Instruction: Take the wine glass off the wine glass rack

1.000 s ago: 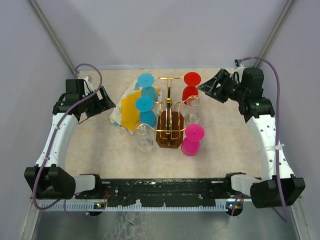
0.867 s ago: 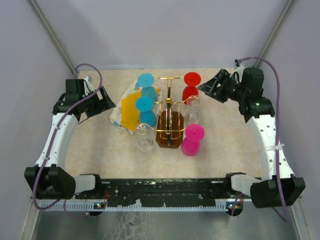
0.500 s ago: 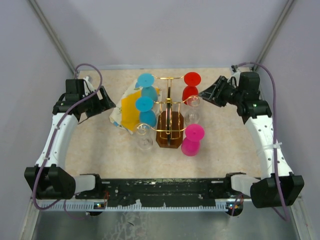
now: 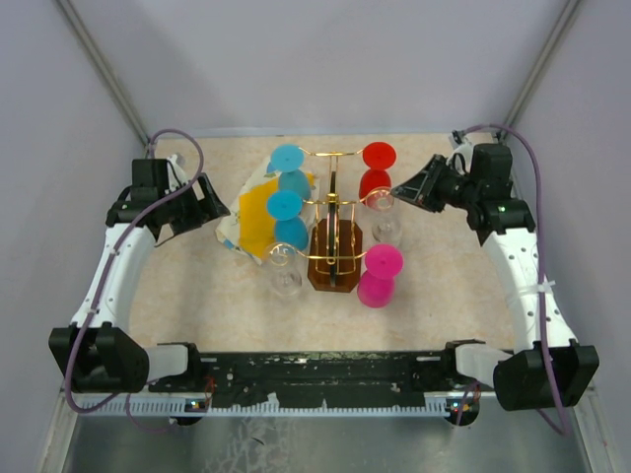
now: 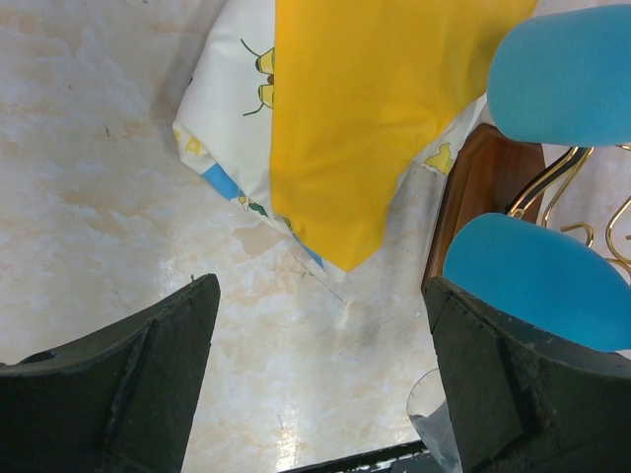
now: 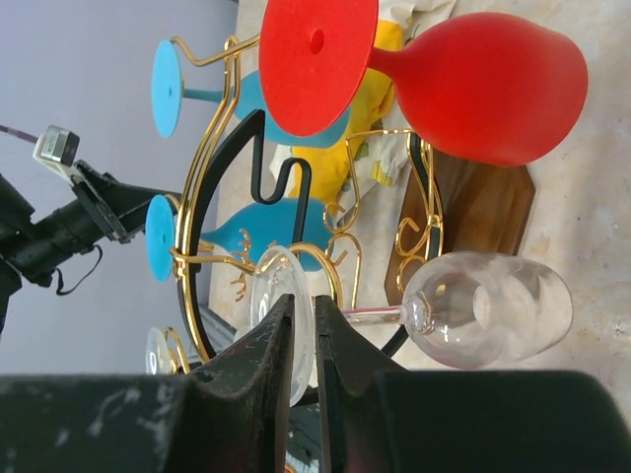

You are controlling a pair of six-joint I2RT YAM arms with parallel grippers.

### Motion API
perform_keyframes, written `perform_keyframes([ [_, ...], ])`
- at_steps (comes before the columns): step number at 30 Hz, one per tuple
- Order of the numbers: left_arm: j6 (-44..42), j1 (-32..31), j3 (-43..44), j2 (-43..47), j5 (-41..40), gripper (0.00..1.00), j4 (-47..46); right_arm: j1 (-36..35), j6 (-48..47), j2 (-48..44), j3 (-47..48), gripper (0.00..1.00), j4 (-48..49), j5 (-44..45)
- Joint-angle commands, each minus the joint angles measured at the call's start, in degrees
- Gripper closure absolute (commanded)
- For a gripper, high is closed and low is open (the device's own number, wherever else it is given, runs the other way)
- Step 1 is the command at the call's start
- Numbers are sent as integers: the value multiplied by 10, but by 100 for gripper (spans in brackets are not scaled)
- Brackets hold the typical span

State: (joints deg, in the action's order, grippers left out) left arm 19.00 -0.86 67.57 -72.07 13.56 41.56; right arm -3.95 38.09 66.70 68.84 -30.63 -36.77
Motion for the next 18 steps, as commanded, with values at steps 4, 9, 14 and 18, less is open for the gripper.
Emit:
perform_keyframes([
  [4,-3,1,-6,12,12,9,-13,1,6,-24,-18,84,45,-65],
  [9,-3,1,-10,10,15,9,-15,1,18,-22,-36,81,70,-88],
  [14,-3,1,-15,8,15,9,-17,0,29,-23,-50,91,96,-108],
  [18,-3,1,-16,6,15,9,-18,1,37,-23,-49,100,108,-113],
])
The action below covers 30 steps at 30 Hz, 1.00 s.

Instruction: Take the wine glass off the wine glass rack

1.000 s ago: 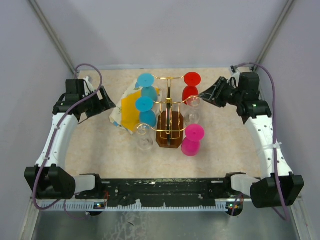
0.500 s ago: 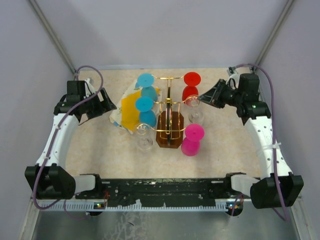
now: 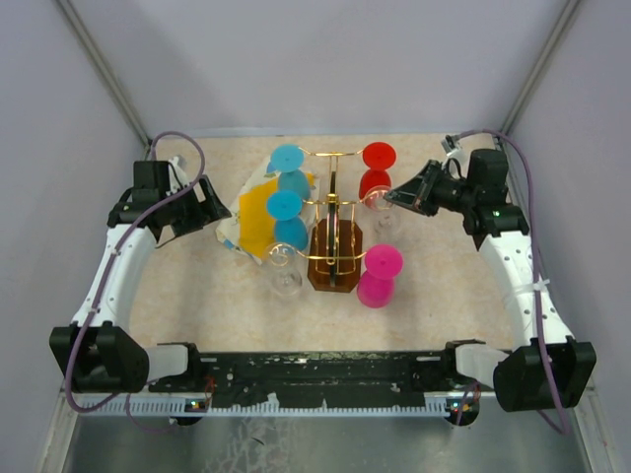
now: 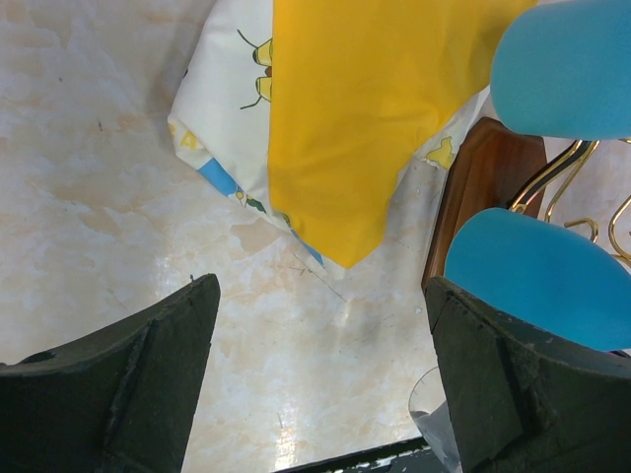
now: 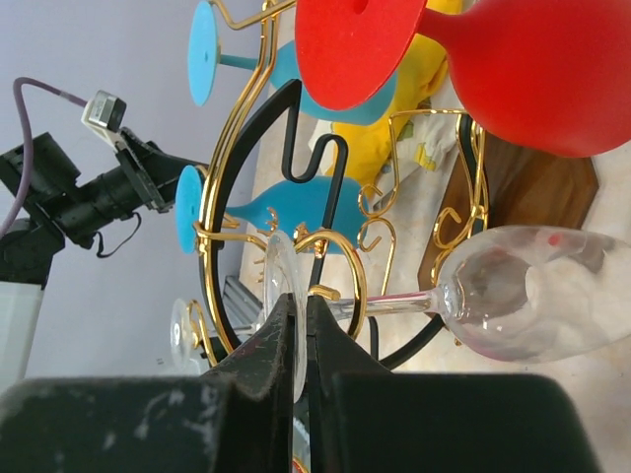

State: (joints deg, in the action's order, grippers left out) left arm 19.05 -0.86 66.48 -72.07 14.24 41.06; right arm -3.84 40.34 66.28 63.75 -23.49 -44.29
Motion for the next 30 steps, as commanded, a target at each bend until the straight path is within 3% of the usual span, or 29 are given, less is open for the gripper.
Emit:
perform_keyframes([
  [1,-3,1,-5,6,8,9,-13,0,16,-19,4,100,37,-41],
  [10,-3,1,-14,4,45,9,-27,0,19,-16,21,100,54,-17],
  [21,-11,1,-17,9,41,9,-19,2,-35,-5,75,100,-39,33],
  [30,-10,1,-12,6,53,9,-21,17,-38,-8,78,100,-53,49],
])
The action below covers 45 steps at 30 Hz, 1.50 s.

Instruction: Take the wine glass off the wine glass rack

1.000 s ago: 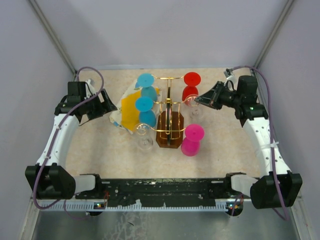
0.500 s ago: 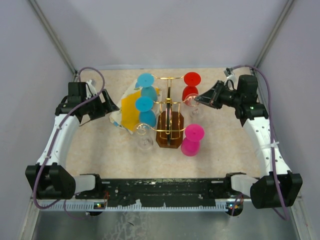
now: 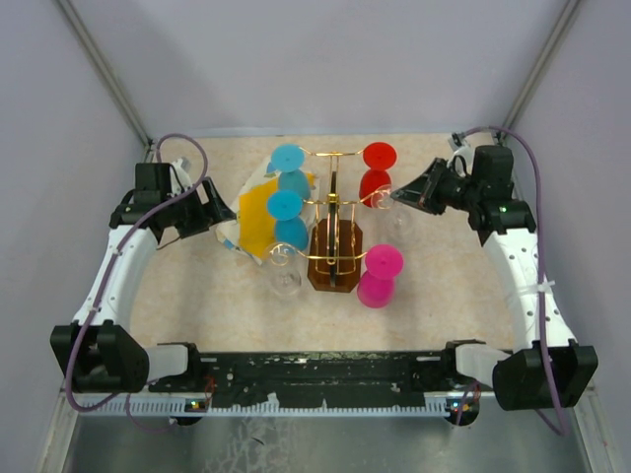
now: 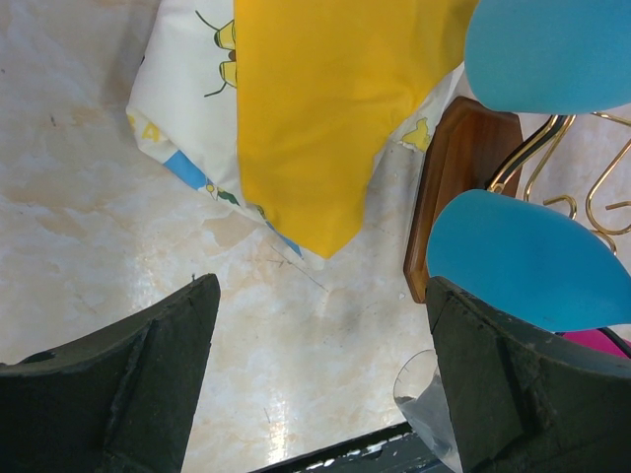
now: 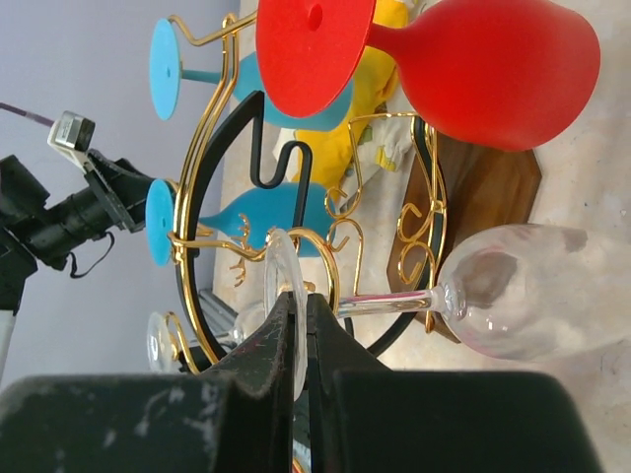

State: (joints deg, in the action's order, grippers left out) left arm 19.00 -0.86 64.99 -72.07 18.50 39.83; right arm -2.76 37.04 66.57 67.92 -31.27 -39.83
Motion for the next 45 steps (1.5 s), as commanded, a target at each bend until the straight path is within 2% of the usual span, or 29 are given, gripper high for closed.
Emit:
perform_keyframes([
  [1,-12,1,4,6,10,9,-8,7,2,-12,31,100,36,4],
  [6,-13,1,6,6,21,9,-8,7,43,-15,19,100,103,-4],
  [20,-9,1,10,-3,33,9,-15,-5,79,25,42,100,177,-58],
  [29,-9,1,7,0,34,9,-14,-77,62,37,74,100,150,-49],
  [45,-9,1,-7,21,36,9,-7,-79,-4,-67,71,100,-53,-61],
])
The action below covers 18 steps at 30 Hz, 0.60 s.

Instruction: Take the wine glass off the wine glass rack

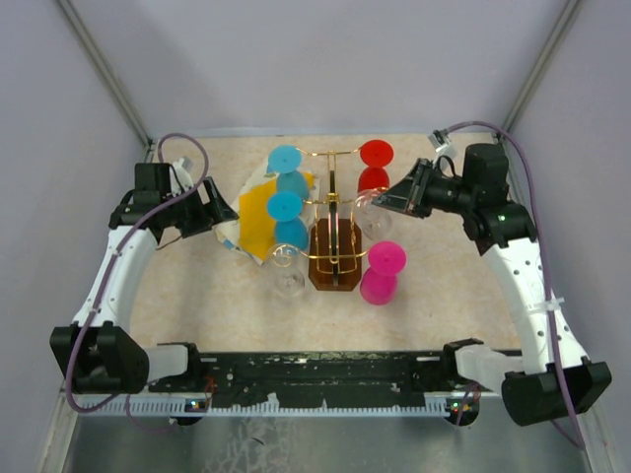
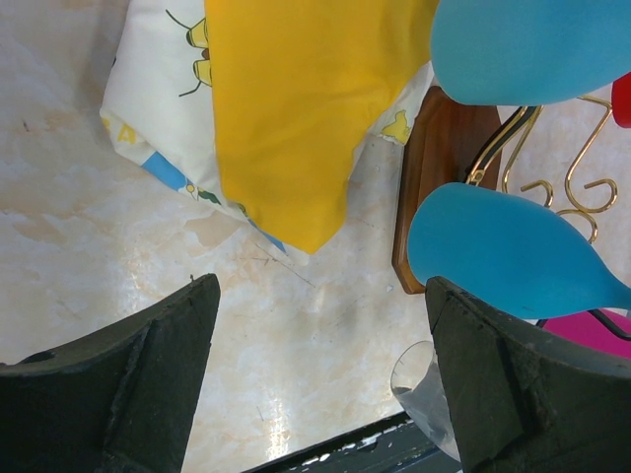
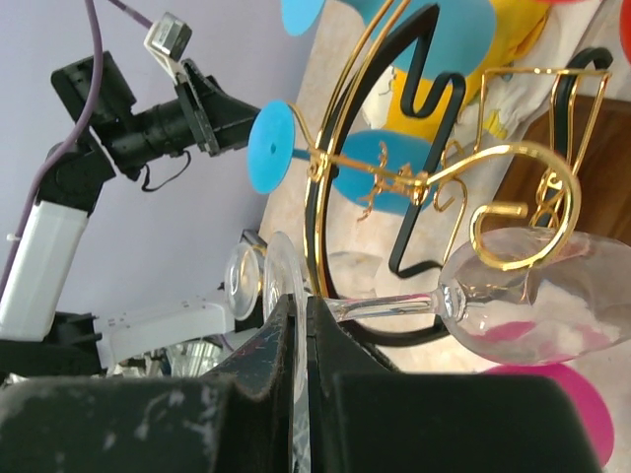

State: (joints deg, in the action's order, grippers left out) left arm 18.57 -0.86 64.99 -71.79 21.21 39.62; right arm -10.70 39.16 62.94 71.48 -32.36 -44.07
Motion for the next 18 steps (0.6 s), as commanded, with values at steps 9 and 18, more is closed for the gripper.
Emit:
perform_keyframes([
  [9,-11,1,-7,29,5,9,7,50,-109,-35,89,100,-194,19],
  [18,-14,1,-6,30,2,9,11,84,-182,5,168,100,-314,182],
])
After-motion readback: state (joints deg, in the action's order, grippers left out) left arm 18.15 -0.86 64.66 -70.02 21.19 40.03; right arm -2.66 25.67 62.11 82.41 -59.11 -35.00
